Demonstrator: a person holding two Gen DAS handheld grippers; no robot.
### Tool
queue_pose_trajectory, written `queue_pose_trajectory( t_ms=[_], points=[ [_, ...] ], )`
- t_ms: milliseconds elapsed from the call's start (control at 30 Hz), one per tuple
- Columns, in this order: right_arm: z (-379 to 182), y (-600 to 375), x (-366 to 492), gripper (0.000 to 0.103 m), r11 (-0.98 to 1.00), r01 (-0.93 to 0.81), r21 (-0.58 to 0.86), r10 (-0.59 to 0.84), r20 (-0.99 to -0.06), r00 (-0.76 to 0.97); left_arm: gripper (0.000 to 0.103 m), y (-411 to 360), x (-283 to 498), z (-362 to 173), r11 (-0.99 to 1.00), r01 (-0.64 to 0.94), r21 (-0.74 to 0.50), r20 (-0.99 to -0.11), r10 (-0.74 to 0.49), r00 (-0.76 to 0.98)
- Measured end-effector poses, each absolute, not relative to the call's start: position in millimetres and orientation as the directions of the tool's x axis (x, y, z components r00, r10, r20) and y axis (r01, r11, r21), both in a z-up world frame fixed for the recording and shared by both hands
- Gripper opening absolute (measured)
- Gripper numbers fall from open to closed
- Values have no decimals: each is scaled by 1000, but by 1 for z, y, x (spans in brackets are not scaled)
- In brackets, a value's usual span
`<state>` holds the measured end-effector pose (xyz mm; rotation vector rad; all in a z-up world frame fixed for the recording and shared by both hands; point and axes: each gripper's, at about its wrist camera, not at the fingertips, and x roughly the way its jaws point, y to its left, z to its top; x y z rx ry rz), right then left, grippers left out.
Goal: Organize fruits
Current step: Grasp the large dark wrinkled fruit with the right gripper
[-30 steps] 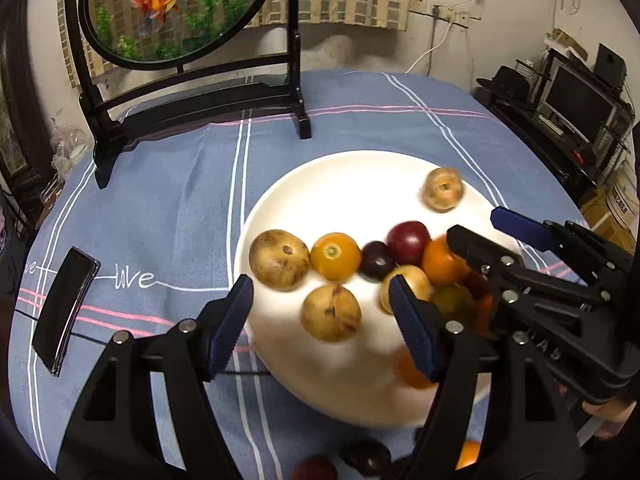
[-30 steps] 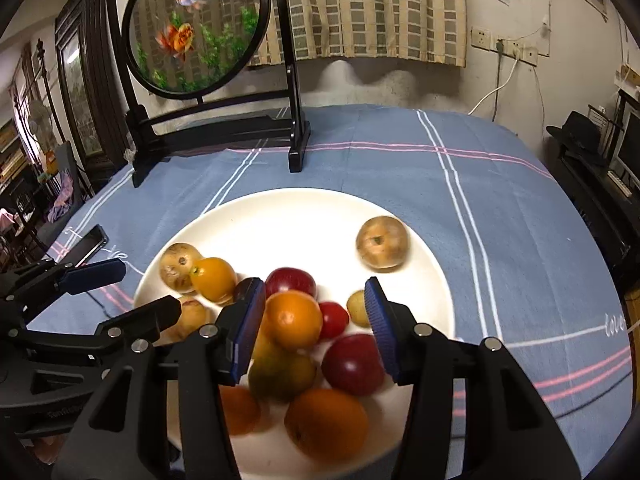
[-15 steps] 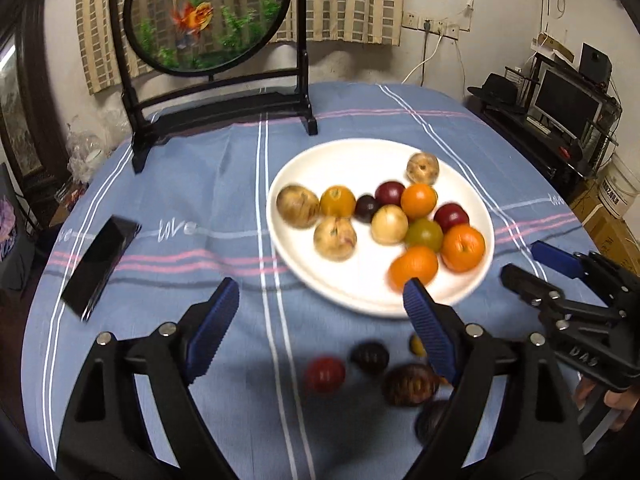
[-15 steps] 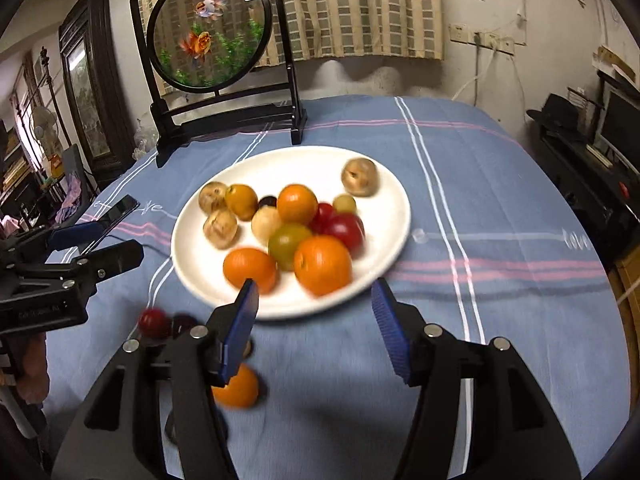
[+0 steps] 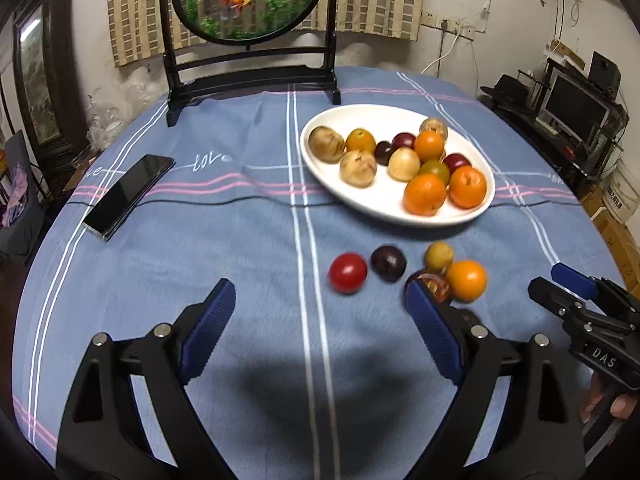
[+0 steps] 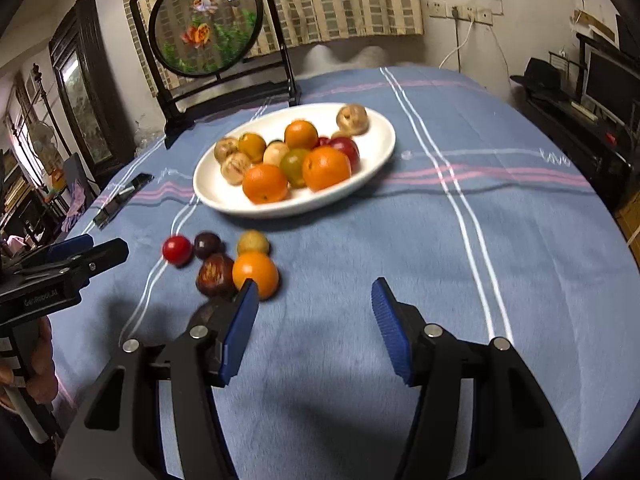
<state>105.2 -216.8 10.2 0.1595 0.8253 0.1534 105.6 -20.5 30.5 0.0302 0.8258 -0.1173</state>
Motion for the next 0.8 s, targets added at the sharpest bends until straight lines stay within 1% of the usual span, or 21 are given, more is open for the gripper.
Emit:
queue_pose_trajectory(
  t_ms=[167,533,800],
  points=[
    [5,-209,95,59,977,-90,195,206,-728,654,89,-17,98,24,994,104,-28,-741,-90,666],
    [-11,-177,90,61,962,-215,168,264,-772,578,89,-13,102,6,995,95,-25,-760,-81,645],
    [-15,-151,102,61,955,-263,137,264,-800,538,89,-8,107,0,995,94,-30,-769,-83,634]
  ],
)
